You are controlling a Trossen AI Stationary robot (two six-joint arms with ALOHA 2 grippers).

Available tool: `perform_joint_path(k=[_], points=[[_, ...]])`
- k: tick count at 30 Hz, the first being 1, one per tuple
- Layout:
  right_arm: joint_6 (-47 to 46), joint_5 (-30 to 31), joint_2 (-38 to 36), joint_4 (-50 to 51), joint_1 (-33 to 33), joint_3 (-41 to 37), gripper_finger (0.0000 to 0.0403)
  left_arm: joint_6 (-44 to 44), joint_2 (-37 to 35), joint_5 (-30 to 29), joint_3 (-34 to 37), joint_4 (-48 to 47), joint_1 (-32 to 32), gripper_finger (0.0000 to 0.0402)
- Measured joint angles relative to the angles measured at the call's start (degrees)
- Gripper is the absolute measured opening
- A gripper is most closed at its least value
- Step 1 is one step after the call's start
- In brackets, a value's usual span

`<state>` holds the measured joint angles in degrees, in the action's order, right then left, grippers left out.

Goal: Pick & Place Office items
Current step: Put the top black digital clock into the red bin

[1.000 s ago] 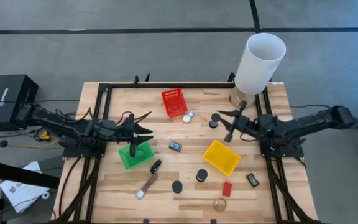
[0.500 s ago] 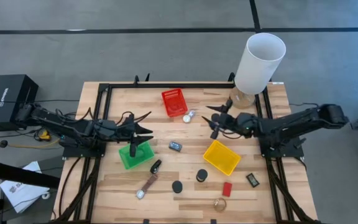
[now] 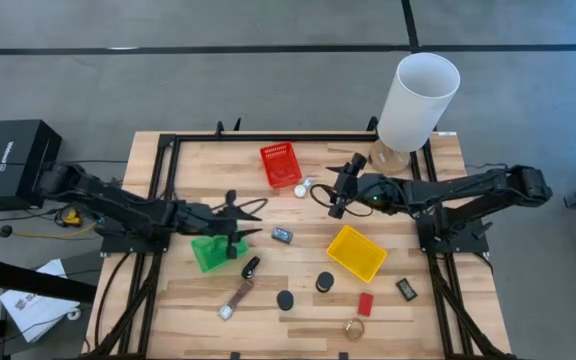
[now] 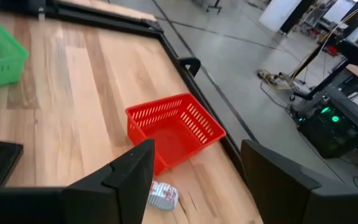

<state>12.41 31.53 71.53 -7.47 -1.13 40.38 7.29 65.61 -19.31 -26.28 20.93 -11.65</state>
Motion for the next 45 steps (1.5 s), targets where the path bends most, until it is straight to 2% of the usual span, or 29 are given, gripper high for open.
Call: perform_joint_path(k=[6, 10, 12, 14, 17, 20, 23, 31, 40, 45], points=[[0.0, 0.0, 0.0, 1.6, -0.3, 0.5, 0.023, -0.5, 6.6, 4.0, -0.2, 3.2, 3.1, 0.0151], [0.1, 0.0, 0.0, 1.5, -1.3, 0.5, 0.0225, 0.8, 11.1, 5.6, -3.7, 3.2, 4.2, 0.0179], [0.0, 0.0, 0.0, 1.4, -1.8, 0.5, 0.0222, 1.9, 13.5, 9.7, -6.1, 3.1, 5.3, 0.019], [0.0, 0.0, 0.0, 1.3, -2.4, 0.5, 0.0218, 2.0, 16.2, 17.1, -9.5, 0.6, 6.8, 0.0197], [0.0, 0.0, 0.0, 1.2, -2.9, 0.5, 0.0214, 1.9, 19.8, 24.4, -15.3, -9.4, 9.2, 0.02], [0.0, -0.1, 0.0, 1.3, -2.8, 0.5, 0.021, 2.0, 23.2, 24.7, -20.7, -19.5, 11.7, 0.0198], [0.0, -0.1, 0.0, 1.5, -2.7, 0.5, 0.0206, 4.0, 25.8, 25.5, -23.7, -22.7, 13.7, 0.0199], [-0.6, -0.2, 0.0, 2.3, -2.6, 0.5, 0.0197, 7.5, 31.8, 27.6, -24.3, -23.2, 14.8, 0.0215], [-1.1, -0.2, 0.0, 2.4, -2.6, 0.5, 0.0188, 7.5, 37.3, 25.3, -24.3, -22.6, 14.8, 0.0249], [-1.0, -0.2, 0.0, 2.4, -2.6, 0.5, 0.0186, 7.7, 38.9, 25.3, -24.3, -22.5, 14.7, 0.0254]])
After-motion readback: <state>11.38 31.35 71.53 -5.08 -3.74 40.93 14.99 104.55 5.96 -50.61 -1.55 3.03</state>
